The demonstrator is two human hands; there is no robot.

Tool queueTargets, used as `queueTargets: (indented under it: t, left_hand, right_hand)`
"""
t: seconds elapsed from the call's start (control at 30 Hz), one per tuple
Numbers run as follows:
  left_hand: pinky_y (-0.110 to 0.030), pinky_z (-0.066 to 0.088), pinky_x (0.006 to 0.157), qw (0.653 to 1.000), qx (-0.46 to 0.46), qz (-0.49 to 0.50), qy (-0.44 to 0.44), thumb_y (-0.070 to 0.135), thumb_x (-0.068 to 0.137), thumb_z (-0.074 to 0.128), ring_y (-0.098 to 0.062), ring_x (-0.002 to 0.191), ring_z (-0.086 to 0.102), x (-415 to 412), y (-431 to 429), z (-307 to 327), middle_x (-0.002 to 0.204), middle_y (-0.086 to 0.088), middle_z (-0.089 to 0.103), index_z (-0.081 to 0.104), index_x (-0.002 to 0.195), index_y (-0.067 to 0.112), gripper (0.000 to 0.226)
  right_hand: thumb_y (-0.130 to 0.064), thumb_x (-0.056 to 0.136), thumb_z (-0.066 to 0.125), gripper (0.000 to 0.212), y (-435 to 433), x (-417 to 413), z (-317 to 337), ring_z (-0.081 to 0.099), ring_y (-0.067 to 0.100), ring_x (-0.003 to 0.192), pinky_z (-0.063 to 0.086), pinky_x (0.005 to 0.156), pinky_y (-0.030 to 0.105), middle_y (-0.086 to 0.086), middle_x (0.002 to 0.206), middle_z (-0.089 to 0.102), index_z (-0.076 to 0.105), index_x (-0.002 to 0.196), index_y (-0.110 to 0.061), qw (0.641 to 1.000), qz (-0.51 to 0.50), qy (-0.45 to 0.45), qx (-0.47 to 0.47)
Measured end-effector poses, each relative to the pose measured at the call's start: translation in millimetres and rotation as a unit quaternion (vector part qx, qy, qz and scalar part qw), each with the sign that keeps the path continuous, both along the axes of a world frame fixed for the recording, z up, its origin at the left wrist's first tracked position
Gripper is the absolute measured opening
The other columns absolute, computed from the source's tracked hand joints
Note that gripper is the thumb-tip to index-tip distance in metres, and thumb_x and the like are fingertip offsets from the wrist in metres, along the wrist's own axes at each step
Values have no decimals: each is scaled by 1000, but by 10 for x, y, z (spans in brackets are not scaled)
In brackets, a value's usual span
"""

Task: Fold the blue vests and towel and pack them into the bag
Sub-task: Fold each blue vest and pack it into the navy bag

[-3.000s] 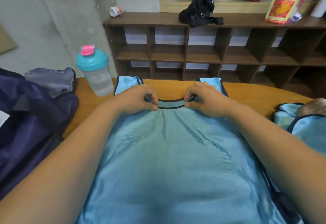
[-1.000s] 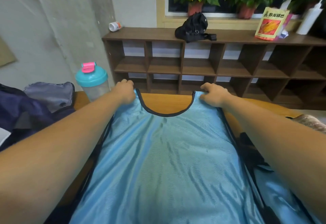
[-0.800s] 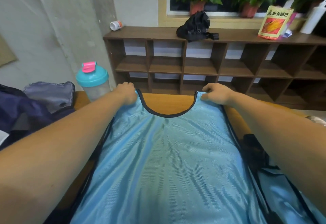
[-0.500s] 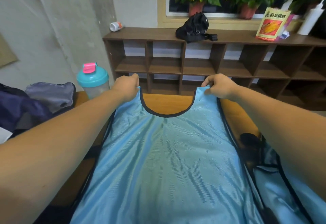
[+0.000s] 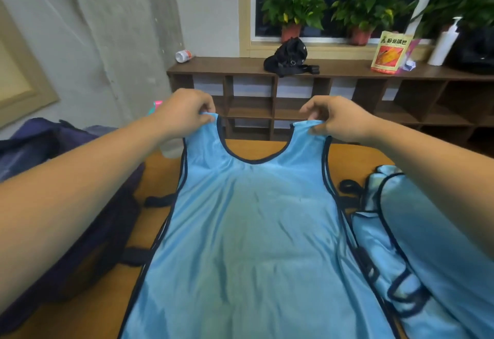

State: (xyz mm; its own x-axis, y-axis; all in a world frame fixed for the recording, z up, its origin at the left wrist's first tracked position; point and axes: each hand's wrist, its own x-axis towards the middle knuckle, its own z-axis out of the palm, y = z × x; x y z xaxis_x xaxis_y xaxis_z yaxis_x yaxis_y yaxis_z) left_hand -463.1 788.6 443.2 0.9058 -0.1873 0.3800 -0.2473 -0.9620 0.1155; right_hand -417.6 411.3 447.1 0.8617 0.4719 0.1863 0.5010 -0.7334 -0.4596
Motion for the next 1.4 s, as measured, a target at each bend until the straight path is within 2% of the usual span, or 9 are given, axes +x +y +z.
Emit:
queueTargets:
  t: [0.2,0.3,0.53,0.7,0.83,1.0,1.13,1.33,1.4]
  left_hand:
    - [-29,45,68,999,-47,-13,-3,30,93,80,-6,75,60,-983,-58,169,80,10,66,70,88,22,14]
    - [-35,51,72,996,-82,-27,12,32,93,80,-11,74,63,-1476,-72,153,79,9,67,70,88,26,13]
    - [-20,46,66,988,-129,-76,35,35,88,82,-10,77,64,-2510,-176,-57,78,6,69,74,88,27,12]
    - [-16,46,65,982,-122,-115,91,35,87,82,-12,78,66,-3027,-216,-373,82,11,69,74,90,29,10]
    - [-17,45,66,972,-118,-148,139,31,86,85,-12,75,64,-3257,-162,-599,82,8,68,76,88,32,9]
    - [-35,56,71,957,-100,-169,215,45,84,85,-15,78,69,-3421,-102,-889,84,11,72,78,90,39,11]
    - [-44,57,71,947,-90,-167,261,50,85,84,-15,75,68,-3462,-71,-1120,81,12,71,76,90,45,11]
    - [-34,51,69,929,-153,-138,307,56,83,82,-9,70,62,-3494,-74,-1152,77,6,70,79,95,34,25]
    - [-35,50,68,925,-164,-130,317,58,90,74,-16,71,62,-3490,-73,-1127,77,1,69,78,97,28,31]
  right_hand:
    - [-13,91,83,43,-156,-836,90,67,3,89,53,84,28,-11,98,73,66,125,-32,999,37,-18,23]
    - [-12,91,83,44,-267,-1275,97,67,3,90,49,84,27,-11,99,73,67,125,-34,997,60,-9,42]
    - [-11,92,82,42,-568,-2261,-45,72,16,98,56,94,50,-7,101,75,69,125,-33,993,92,14,79]
    - [-5,92,80,39,-764,-2754,-417,73,17,98,57,92,46,-6,99,76,71,122,-28,990,106,42,80]
    - [-7,92,81,39,-900,-3000,-713,72,15,98,58,89,42,-11,98,75,71,119,-33,991,112,55,53]
    - [-6,89,80,44,-966,-3193,-1009,71,9,97,57,84,32,-22,101,73,72,120,-36,990,126,51,-22]
    - [-8,89,76,44,-968,-3263,-1133,64,3,95,47,77,14,-23,103,68,70,118,-42,984,150,45,-80]
    - [-5,82,70,48,-970,-3242,-1062,63,11,93,45,74,17,-17,100,64,67,107,-46,981,160,60,-97]
    - [-7,80,71,42,-972,-3261,-1037,64,12,91,48,73,19,-15,98,65,68,101,-43,979,167,68,-92]
